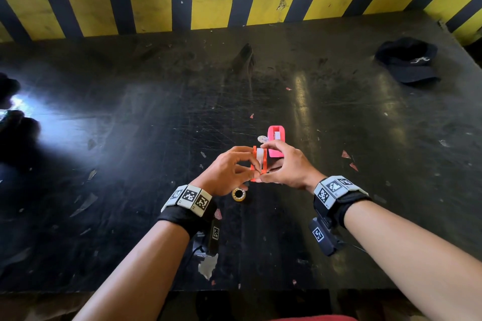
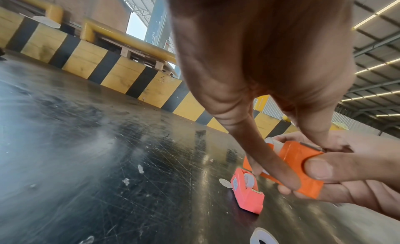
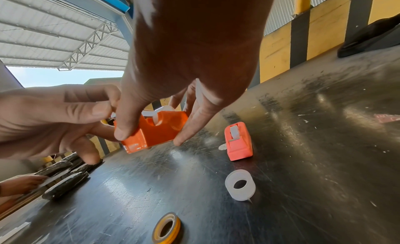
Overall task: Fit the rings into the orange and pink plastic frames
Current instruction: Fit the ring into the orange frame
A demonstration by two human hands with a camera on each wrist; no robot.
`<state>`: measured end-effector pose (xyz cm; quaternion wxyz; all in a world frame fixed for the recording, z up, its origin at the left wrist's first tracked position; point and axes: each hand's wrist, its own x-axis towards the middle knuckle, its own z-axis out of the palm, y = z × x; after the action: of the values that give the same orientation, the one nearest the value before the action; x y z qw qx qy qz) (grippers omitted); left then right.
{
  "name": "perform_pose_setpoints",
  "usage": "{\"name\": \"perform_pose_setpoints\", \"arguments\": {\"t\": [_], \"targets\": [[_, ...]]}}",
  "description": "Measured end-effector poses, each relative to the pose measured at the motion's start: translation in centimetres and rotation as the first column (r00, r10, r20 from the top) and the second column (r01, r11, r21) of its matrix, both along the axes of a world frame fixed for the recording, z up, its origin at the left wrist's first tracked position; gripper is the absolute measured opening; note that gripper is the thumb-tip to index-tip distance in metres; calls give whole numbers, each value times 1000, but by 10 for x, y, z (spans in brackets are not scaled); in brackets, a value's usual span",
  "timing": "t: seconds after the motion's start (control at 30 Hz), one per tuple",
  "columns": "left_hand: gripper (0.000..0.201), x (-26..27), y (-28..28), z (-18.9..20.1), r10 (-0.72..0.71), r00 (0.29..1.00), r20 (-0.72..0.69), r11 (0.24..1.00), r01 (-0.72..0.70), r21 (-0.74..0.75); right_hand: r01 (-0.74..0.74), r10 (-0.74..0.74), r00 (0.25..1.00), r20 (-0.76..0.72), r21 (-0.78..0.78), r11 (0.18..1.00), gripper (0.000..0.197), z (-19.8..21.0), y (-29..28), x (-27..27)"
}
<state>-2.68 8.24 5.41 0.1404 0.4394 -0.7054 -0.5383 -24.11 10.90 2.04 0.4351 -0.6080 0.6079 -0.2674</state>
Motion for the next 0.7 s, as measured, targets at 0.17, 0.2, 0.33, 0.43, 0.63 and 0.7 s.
{"name": "perform_pose_setpoints", "arguments": {"t": [0.17, 0.2, 0.33, 0.43, 0.63, 0.7], "targets": [[13, 2, 7, -3, 18, 998, 58, 988, -8, -157, -34, 34, 999, -3, 49, 998, 88, 4, -1, 0], [14, 2, 8, -3, 10, 998, 64, 984, 1, -178, -43, 43, 999, -7, 62, 997, 91, 4, -1, -1], [28, 3, 10, -7, 13, 998, 69, 985, -1, -170, -64, 64, 998, 7, 108, 992, 95, 1, 1, -3], [47, 2, 11, -10, 45, 997, 58, 986, -35, -166, -75, 75, 997, 0, 116, 990, 93, 0, 3, -5], [10, -2, 16, -8, 46, 999, -7, 989, -46, -143, -67, 69, 997, -18, 74, 995, 92, 6, 7, -7], [25, -3, 16, -9, 84, 995, -59, 989, -91, -115, -67, 68, 998, -13, 50, 996, 93, 7, 8, -9]]}}
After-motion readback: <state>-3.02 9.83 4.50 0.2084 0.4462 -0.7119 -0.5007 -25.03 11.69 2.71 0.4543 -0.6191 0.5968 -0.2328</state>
